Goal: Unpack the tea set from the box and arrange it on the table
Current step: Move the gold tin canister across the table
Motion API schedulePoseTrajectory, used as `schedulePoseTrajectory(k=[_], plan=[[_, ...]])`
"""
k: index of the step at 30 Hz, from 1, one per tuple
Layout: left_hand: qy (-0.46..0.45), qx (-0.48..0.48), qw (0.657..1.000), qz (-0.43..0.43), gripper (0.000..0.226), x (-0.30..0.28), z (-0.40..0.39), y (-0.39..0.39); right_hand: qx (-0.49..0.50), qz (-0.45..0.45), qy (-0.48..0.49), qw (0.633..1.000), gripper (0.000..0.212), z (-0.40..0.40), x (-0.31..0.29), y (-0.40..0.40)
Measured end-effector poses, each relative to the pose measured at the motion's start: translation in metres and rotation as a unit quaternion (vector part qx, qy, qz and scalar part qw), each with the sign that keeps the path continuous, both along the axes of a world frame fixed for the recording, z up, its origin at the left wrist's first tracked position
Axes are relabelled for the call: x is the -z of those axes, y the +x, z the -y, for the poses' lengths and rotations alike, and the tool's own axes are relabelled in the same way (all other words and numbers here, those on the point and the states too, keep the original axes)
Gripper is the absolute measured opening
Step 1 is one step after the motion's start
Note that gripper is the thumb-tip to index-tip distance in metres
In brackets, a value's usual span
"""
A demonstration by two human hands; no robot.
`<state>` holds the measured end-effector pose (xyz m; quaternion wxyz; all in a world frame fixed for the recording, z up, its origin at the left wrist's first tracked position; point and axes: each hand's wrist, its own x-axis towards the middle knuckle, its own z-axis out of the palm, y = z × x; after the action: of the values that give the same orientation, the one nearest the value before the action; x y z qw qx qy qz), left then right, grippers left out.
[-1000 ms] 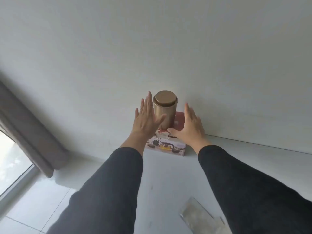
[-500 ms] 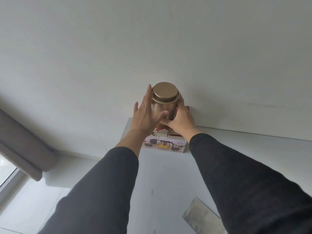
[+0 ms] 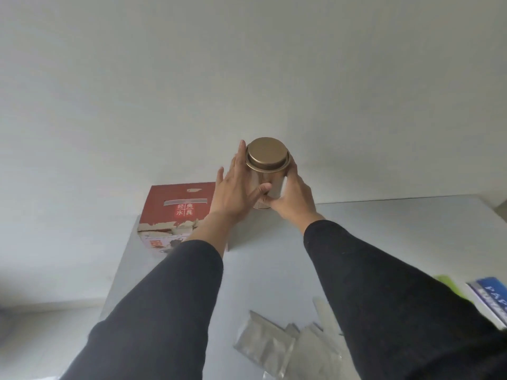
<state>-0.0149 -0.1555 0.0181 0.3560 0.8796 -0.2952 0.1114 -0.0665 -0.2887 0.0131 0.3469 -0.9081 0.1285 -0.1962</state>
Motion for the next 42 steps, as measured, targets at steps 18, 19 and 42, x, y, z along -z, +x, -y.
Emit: schedulePoseTrajectory(k=[18, 19, 42], plan=[[-0.008, 0.077, 0.995, -0.066, 0.099, 0.058, 0.35, -0.082, 0.103, -0.061, 0.024, 0.992, 0.105, 0.332, 0.044, -0.106], [-0.004, 0.077, 0.994, -0.073, 0.099, 0.065, 0.365, -0.084, 0.104, -0.07, 0.026, 0.992, 0.104, 0.348, 0.052, -0.107], [0.075, 0.029, 0.992, -0.101, 0.095, 0.16, 0.494, -0.053, 0.077, -0.138, 0.083, 0.984, 0.096, 0.478, 0.14, -0.068]])
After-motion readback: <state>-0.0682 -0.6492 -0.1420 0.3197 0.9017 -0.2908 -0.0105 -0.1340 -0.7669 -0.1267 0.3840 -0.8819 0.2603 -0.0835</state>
